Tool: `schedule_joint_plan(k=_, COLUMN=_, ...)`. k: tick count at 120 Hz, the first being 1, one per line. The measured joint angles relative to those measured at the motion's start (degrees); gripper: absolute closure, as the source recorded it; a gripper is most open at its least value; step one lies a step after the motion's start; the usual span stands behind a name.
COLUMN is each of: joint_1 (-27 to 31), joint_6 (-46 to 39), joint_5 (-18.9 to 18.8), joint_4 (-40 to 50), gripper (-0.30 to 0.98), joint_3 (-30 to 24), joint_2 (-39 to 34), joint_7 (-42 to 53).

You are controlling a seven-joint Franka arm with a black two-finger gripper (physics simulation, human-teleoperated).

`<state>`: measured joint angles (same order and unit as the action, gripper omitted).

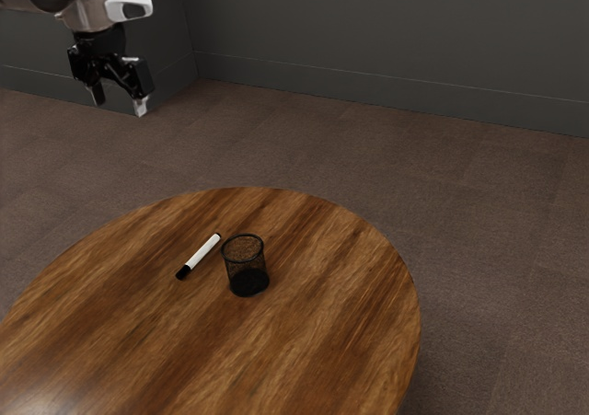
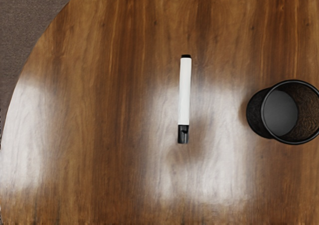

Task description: Put the marker into the pen holder.

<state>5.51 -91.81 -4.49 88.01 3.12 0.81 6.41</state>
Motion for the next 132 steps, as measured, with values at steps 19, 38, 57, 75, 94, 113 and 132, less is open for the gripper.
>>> schedule_joint_plan(k=19, joint_1=0.73, joint_6=1.31, joint_5=-0.69, joint_4=0.02, gripper=0.00, joint_3=-0.23, joint_2=0.03, joint_7=0.03)
schedule_joint_plan(k=38, joint_1=0.44, joint_6=1.87, joint_5=-2.00, joint_4=-0.32, gripper=0.00, joint_3=-0.31, joint_2=0.22, joint_7=-0.66)
schedule_joint_plan(k=57, joint_1=-1.45, joint_6=0.92, joint_5=-2.48, joint_4=0.71, gripper=0.00, joint_3=-0.22, joint_2=1.98, joint_7=-1.32)
schedule_joint_plan(k=75, joint_1=-4.84, joint_6=-3.09, joint_5=-2.77, joint_4=7.85, gripper=0.00, joint_3=0.20, joint_2=3.68, joint_7=-1.83)
schedule_joint_plan(k=94, joint_1=-4.10, joint_6=-11.55, joint_5=-2.38, joint_4=15.91, gripper=0.00, joint_3=0.39, joint_2=4.81, joint_7=-2.28)
schedule_joint_plan(k=113, joint_1=-2.03, joint_6=-17.53, joint_5=-1.31, joint_4=18.07, gripper=0.00, joint_3=0.41, joint_2=8.01, joint_7=-2.65)
schedule_joint_plan(k=132, joint_1=-1.07, joint_6=-22.08, joint_5=-0.32, joint_4=20.05, gripper=0.00, joint_3=0.40, joint_2=10.20, joint_7=-2.93)
